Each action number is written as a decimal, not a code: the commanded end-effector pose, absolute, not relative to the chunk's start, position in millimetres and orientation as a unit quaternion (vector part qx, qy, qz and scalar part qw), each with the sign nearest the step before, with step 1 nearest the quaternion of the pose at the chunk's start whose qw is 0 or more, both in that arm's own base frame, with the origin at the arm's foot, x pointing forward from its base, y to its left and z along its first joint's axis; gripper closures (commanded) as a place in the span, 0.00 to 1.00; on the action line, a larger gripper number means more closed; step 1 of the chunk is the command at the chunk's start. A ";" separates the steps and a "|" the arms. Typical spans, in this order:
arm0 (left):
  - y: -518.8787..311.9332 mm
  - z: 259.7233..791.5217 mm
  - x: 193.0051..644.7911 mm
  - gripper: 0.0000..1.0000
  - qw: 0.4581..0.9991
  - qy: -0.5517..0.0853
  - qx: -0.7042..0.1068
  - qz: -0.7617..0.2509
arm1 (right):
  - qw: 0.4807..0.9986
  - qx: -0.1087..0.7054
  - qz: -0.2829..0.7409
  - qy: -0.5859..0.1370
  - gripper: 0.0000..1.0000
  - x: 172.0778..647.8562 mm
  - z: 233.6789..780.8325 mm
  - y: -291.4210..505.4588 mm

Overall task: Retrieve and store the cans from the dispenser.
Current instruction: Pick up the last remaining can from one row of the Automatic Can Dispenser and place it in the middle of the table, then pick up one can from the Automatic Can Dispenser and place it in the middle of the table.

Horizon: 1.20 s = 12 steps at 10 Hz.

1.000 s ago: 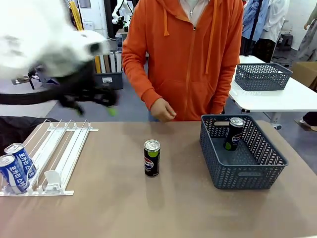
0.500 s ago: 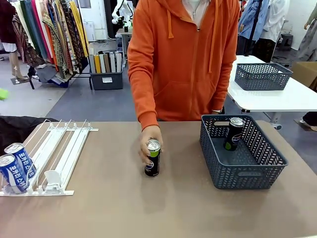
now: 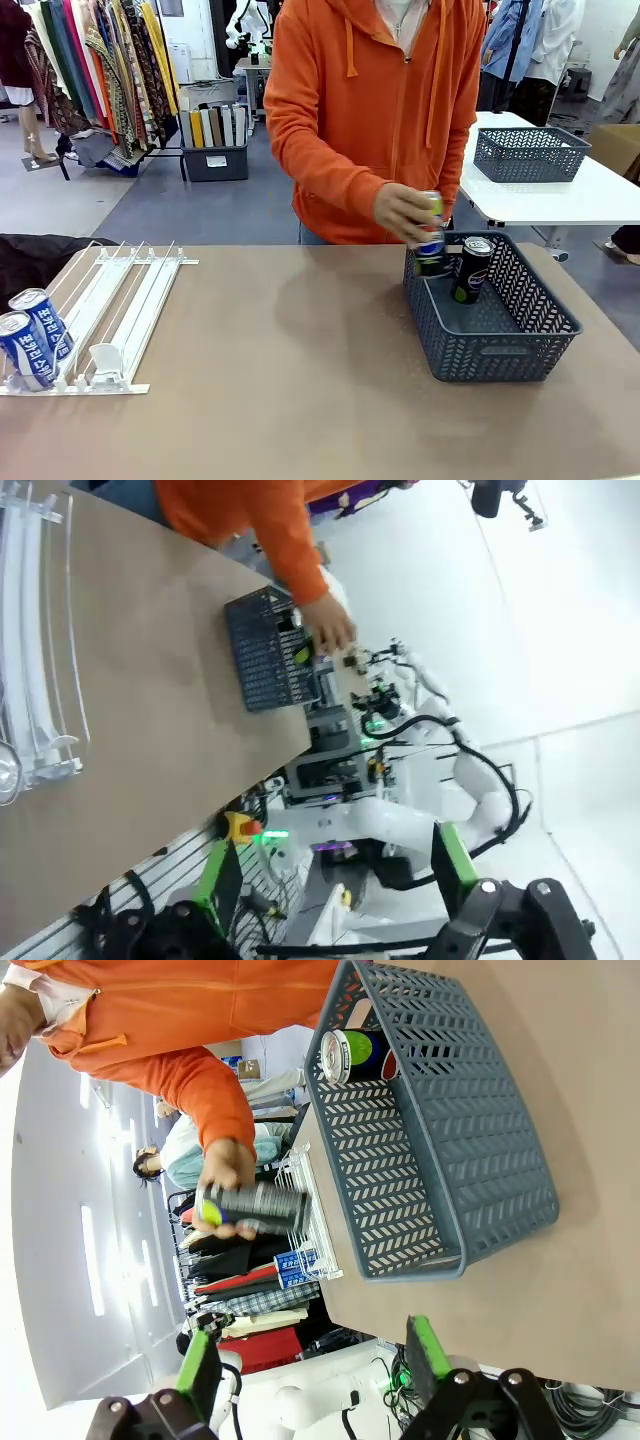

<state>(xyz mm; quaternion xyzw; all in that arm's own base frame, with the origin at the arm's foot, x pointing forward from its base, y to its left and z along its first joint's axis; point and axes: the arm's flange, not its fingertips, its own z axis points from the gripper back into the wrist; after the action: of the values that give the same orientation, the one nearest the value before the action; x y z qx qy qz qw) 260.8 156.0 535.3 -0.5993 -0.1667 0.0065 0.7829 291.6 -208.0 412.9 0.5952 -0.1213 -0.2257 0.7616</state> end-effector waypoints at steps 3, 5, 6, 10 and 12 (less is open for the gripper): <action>146.3 552.4 258.9 0.00 0.802 -0.177 -0.570 -0.011 | 0.762 0.596 -0.225 -0.116 0.00 291.1 416.9 -210.0; 146.3 552.4 258.9 0.00 0.802 -0.177 -0.570 -0.011 | 0.762 0.596 -0.225 -0.116 0.00 291.1 416.9 -210.0; 146.3 552.4 258.9 0.00 0.802 -0.177 -0.570 -0.011 | 0.762 0.596 -0.225 -0.116 0.00 291.1 416.9 -210.0; 146.3 552.4 258.9 0.00 0.802 -0.177 -0.570 -0.011 | 0.762 0.596 -0.225 -0.116 0.00 291.1 416.9 -210.0; 147.2 550.9 257.8 0.00 0.810 -0.167 -0.562 -0.001 | 0.762 0.596 -0.225 -0.116 0.00 291.1 416.9 -210.0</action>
<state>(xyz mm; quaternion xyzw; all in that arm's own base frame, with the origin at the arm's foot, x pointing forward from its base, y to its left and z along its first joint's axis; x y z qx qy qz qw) 257.9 147.1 550.9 -0.5614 -0.1673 -0.0004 0.8105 291.7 -207.9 413.0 0.5952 -0.1213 -0.2257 0.7616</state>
